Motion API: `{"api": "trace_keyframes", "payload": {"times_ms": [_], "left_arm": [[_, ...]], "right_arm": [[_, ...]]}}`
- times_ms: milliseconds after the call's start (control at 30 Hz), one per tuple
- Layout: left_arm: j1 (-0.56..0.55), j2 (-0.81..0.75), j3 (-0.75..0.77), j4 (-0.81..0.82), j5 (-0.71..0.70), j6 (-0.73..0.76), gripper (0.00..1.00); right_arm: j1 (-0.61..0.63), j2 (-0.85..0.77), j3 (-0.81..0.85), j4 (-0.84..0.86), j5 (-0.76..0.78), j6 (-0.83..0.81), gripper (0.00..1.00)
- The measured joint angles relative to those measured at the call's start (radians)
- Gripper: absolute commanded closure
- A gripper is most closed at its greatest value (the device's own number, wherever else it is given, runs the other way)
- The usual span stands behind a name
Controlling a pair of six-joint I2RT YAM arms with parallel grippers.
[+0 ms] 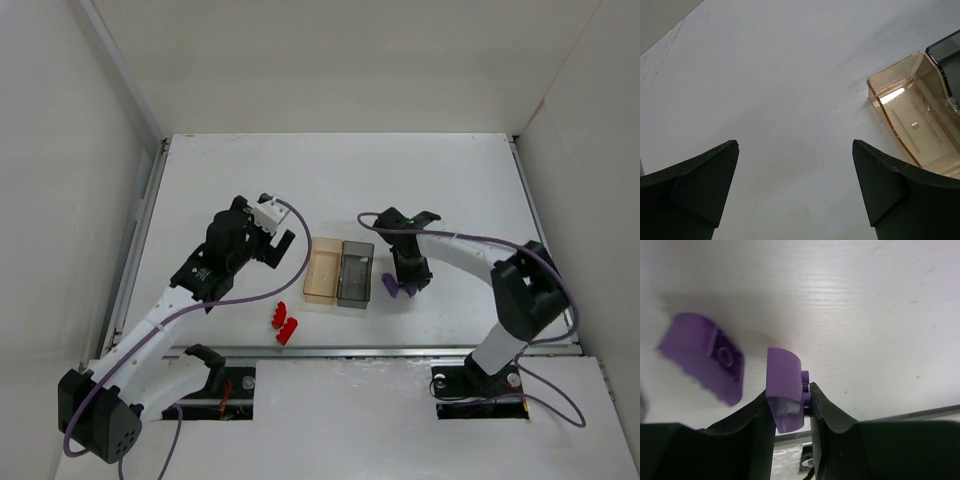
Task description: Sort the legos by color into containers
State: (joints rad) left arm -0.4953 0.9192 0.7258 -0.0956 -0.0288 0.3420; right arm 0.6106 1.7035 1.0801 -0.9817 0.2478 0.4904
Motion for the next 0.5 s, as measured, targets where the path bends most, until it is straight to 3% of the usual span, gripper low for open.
{"api": "trace_keyframes", "payload": {"times_ms": [200,400,467,500], "left_arm": [[0.000,0.027,-0.006,-0.007,0.076,0.028,0.06],[0.000,0.039,-0.013,-0.026,0.118,0.030,0.06],[0.000,0.041,-0.014,-0.031,0.127,0.030,0.06],[0.000,0.042,-0.015,-0.033,0.130,0.030,0.06]], "right_arm": [[0.076,-0.240,0.073,0.131,0.009,0.035,1.00],[0.118,-0.173,0.133,0.302,-0.105,0.034,1.00],[0.118,-0.113,0.133,0.315,-0.134,0.034,0.84],[0.121,-0.089,0.133,0.319,-0.147,0.034,0.61]]}}
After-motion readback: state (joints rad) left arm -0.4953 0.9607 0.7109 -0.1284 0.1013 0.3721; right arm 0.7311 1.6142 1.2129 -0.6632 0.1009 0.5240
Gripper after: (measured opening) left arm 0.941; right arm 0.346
